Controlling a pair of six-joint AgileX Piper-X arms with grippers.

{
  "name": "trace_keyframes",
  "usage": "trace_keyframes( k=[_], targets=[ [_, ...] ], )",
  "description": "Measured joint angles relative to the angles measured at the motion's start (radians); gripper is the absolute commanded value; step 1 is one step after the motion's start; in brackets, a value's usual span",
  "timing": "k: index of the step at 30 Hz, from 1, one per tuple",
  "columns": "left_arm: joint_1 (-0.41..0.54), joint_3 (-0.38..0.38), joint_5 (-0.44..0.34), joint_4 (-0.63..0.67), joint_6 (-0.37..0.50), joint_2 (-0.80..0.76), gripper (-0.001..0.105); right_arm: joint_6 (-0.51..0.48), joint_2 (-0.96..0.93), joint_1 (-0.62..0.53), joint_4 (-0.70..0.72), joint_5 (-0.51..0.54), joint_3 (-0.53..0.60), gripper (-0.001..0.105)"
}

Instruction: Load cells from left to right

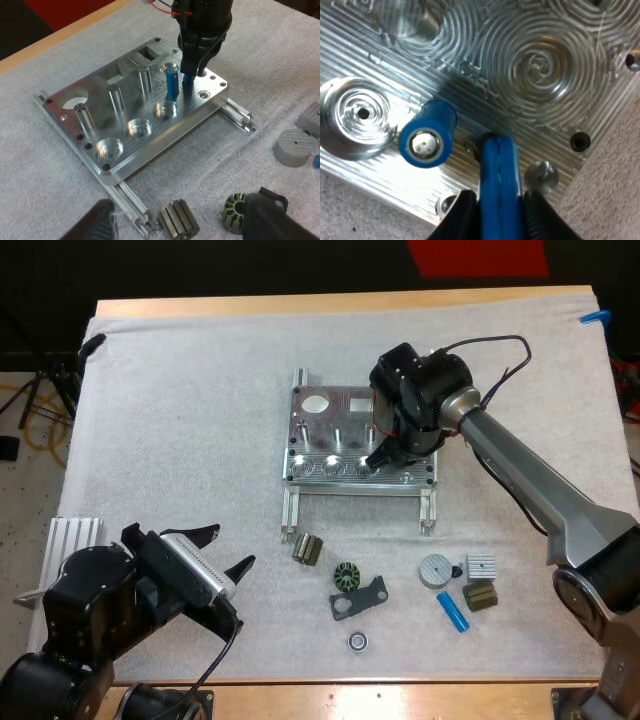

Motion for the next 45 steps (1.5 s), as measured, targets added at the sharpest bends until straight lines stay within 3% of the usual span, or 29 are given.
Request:
trace_keyframes(
  k=[21,45],
  targets=[
    [0.0,0.0,0.0,0.0,0.0,0.0,0.054,0.0,0.018,0.0,0.003,-0.019,-0.007,0.0],
    [0.0,0.0,0.0,0.0,0.0,0.0,0.054,0.025,0.027,0.005,-0.049,0.034,-0.007,0.0]
  ],
)
